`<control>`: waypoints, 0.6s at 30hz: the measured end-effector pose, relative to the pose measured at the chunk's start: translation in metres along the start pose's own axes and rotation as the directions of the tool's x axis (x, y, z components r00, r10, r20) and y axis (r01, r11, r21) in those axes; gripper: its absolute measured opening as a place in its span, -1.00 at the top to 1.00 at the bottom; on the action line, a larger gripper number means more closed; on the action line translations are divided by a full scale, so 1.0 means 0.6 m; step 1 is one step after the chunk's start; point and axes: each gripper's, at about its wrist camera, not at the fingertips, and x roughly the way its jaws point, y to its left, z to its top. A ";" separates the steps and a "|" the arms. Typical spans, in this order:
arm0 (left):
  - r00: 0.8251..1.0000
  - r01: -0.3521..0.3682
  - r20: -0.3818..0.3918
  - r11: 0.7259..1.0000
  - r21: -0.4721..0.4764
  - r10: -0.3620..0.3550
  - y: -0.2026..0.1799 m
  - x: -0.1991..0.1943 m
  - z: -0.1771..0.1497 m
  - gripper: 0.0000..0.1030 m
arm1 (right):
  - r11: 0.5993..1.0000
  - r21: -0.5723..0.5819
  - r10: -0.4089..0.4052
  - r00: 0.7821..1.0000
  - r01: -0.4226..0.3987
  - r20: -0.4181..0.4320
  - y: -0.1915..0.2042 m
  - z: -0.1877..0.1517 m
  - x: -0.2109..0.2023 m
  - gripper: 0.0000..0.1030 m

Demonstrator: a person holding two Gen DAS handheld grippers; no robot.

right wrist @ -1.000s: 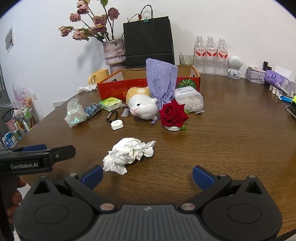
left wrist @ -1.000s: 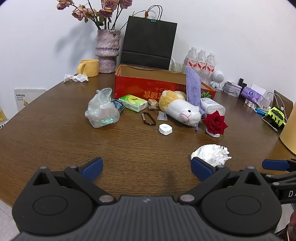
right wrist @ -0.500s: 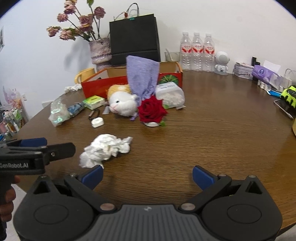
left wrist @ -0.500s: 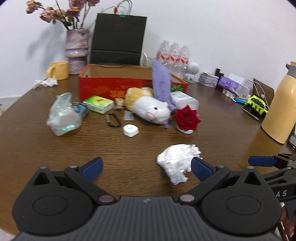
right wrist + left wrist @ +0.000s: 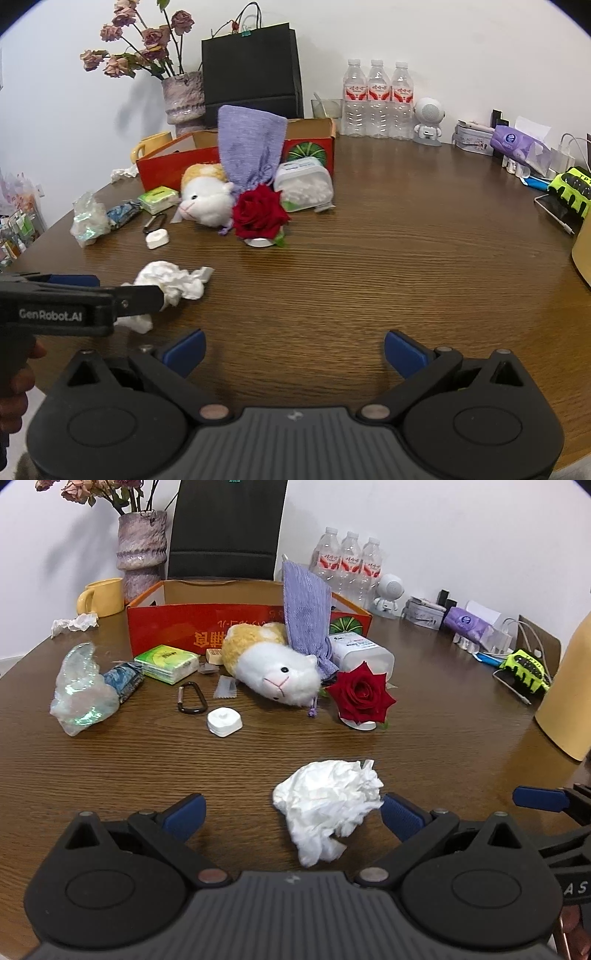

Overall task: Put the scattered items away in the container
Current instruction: 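Grasp the crumpled white tissue with the left tool while the right tool reaches toward the red rose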

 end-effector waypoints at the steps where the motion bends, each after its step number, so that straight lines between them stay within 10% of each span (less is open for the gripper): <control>1: 1.000 -0.006 -0.001 1.000 -0.002 0.006 -0.003 0.004 0.001 -1.00 | 1.000 0.002 -0.001 1.000 0.001 -0.001 -0.005 0.000 0.002 -1.00; 5: 1.000 -0.030 0.009 1.000 0.006 0.030 -0.015 0.017 0.003 -0.98 | 1.000 0.012 0.009 1.000 -0.009 0.000 -0.021 0.004 0.010 -1.00; 11: 1.000 0.018 0.023 1.000 -0.020 -0.018 -0.001 0.020 0.010 0.16 | 0.999 0.006 0.049 0.999 -0.049 -0.013 -0.022 0.015 0.030 -1.00; 18: 0.997 0.051 0.051 0.998 -0.034 -0.050 0.022 0.018 0.026 0.24 | 0.996 -0.020 0.082 0.997 -0.082 -0.013 -0.002 0.040 0.052 -1.00</control>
